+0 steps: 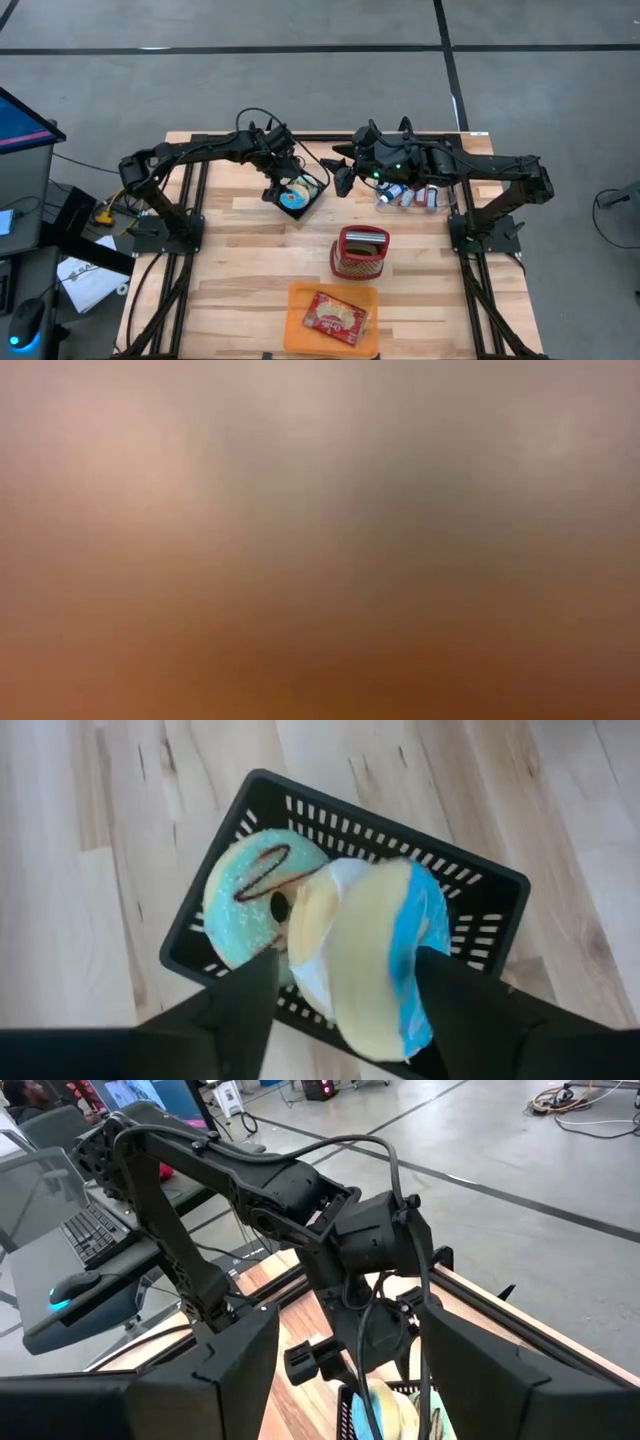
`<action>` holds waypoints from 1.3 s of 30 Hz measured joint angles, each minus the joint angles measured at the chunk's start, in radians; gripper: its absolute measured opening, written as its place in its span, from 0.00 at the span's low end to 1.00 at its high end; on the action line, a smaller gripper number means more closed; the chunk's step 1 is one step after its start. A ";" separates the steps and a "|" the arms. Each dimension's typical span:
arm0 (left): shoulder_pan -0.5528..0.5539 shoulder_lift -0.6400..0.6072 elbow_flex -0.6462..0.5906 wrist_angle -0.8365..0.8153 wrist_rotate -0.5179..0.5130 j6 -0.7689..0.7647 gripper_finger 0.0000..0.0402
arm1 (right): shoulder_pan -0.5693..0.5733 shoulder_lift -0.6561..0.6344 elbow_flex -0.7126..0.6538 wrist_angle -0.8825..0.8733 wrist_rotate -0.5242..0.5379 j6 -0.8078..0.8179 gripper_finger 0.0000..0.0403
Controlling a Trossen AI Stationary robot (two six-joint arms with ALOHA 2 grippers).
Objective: Pick & Place Food Item
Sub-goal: Put the blue donut into the black bin
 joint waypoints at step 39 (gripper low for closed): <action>-0.031 -0.040 -0.142 0.107 0.128 -0.067 0.12 | -0.001 0.020 -0.001 -0.001 -0.001 0.011 0.58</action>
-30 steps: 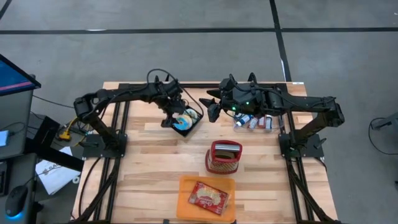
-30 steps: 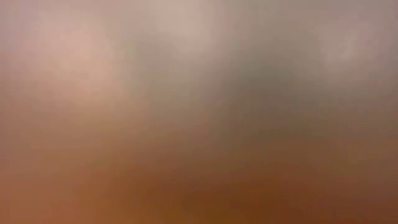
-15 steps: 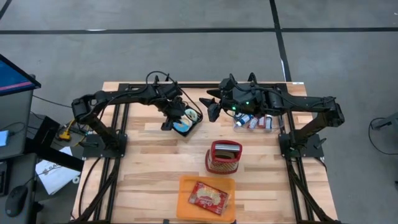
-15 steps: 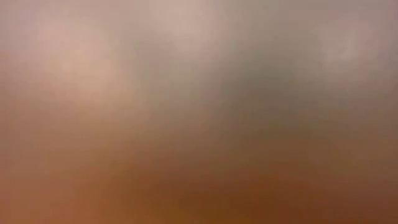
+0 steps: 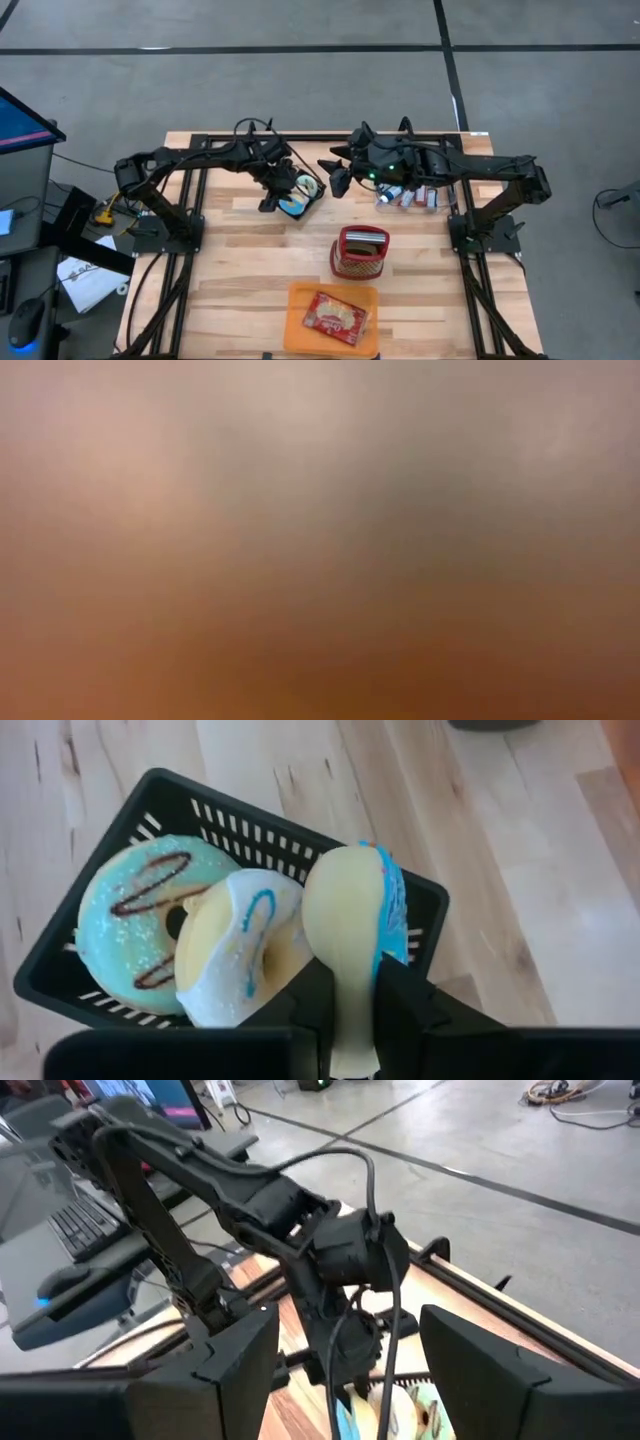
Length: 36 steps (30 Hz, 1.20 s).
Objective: Pick & Place Food Item
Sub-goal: Put the blue donut into the black bin
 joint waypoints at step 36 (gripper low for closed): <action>0.004 -0.132 -0.115 0.191 -0.123 -0.081 0.50 | -0.002 0.043 0.001 0.028 -0.007 -0.004 0.58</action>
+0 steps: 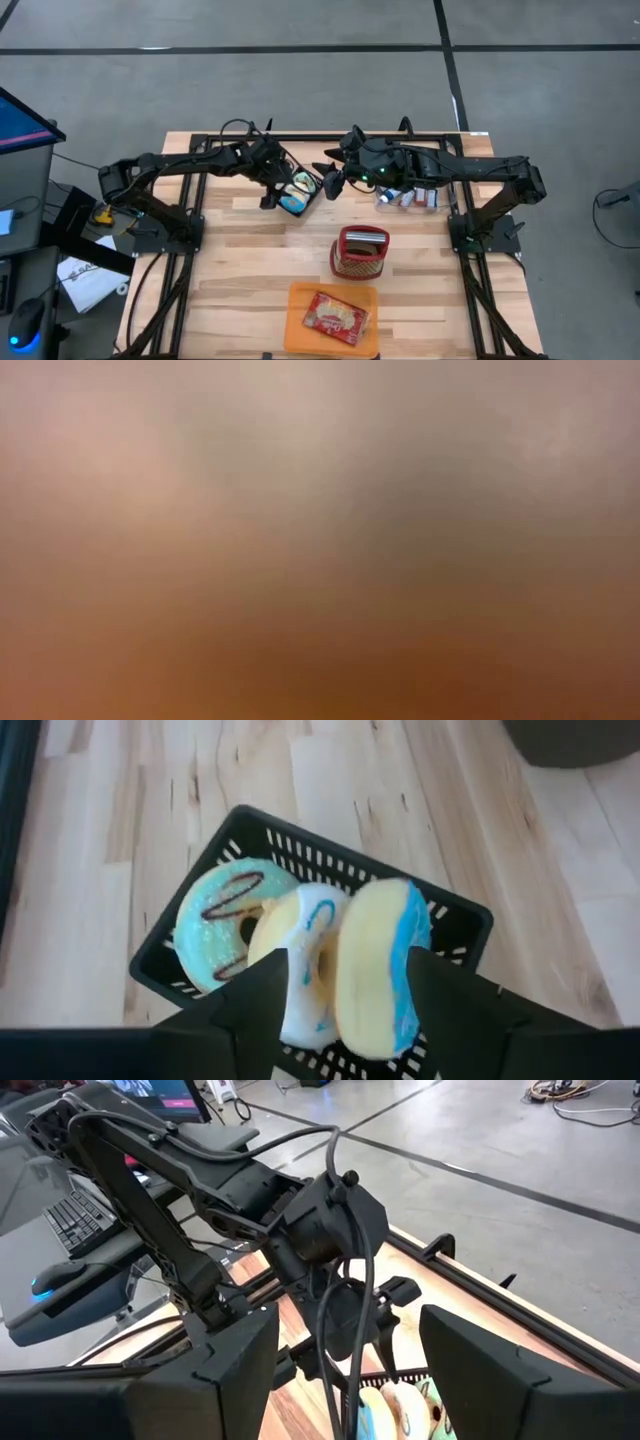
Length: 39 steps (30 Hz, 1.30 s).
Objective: Pick & Place Food Item
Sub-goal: Put the blue donut into the black bin, then return to Home Position
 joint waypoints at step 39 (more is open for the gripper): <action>0.054 -0.229 -0.103 0.237 0.146 -0.382 0.35 | 0.050 -0.002 0.000 -0.113 0.004 0.041 0.58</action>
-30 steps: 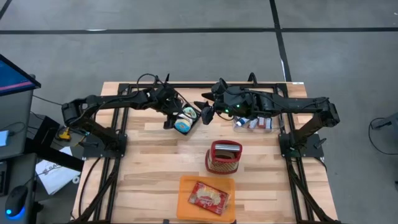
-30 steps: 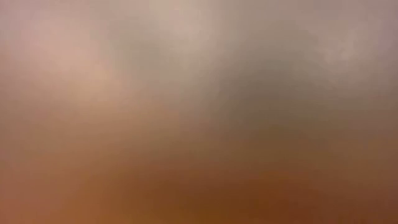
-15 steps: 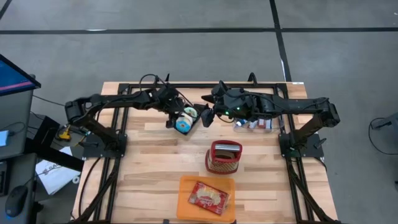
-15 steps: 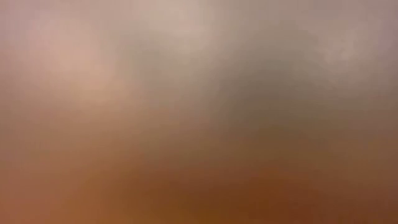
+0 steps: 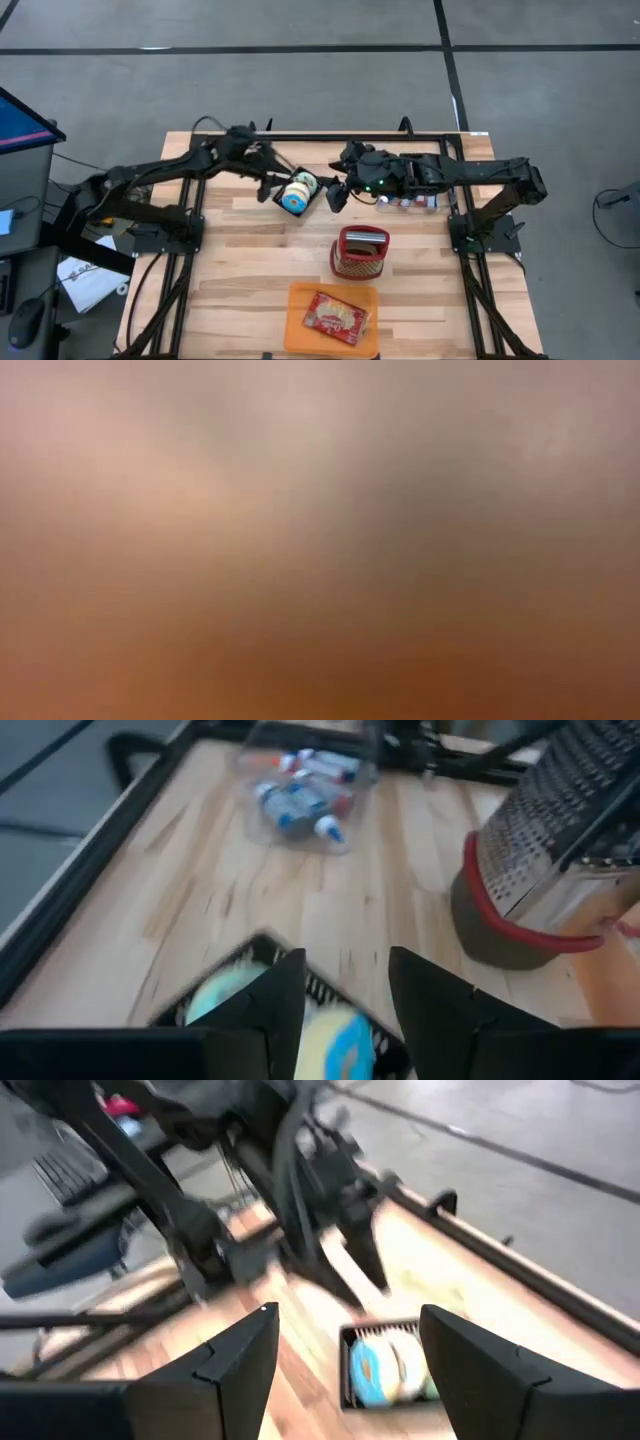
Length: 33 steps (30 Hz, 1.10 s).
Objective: Pick & Place Food Item
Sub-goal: Return to Home Position
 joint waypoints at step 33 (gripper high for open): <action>-0.545 -0.726 -0.791 0.503 -0.572 -0.389 0.35 | 0.277 -0.114 0.000 -0.231 0.344 0.348 0.58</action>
